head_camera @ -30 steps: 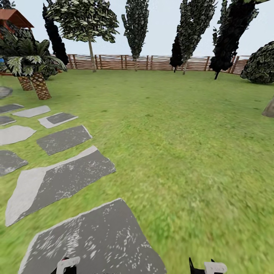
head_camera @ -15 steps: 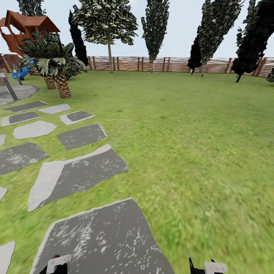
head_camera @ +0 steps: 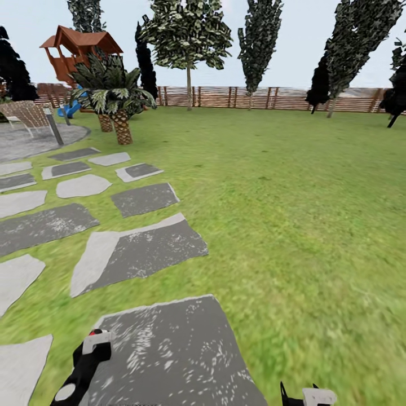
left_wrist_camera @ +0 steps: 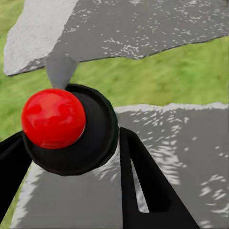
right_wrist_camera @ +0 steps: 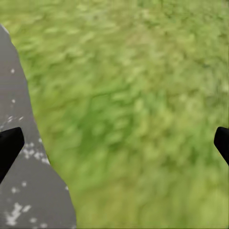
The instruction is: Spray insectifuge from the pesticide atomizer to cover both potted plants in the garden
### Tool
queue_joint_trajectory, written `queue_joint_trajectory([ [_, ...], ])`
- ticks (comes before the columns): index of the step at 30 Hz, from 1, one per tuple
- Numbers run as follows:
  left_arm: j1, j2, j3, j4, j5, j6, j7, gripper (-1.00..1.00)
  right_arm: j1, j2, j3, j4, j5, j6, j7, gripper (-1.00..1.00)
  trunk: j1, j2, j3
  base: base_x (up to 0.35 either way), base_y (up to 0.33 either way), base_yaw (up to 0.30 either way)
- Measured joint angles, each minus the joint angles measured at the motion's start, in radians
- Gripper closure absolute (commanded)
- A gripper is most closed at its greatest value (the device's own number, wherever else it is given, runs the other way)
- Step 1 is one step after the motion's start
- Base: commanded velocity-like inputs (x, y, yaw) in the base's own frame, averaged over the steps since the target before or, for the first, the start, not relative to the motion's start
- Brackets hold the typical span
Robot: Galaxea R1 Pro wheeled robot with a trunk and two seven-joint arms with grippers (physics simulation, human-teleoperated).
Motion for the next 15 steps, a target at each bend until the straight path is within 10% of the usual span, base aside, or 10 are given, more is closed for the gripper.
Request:
queue_joint_trajectory([
  [15, 0.151, 0.0, 0.004, 0.034, 0.005, -0.096, 0.005, 1.0, 0.0, 0.0, 0.0, 0.0, 0.001, 0.0, 0.001, -1.0, 0.0, 0.0, 0.009, 0.038, 0.0, 0.261],
])
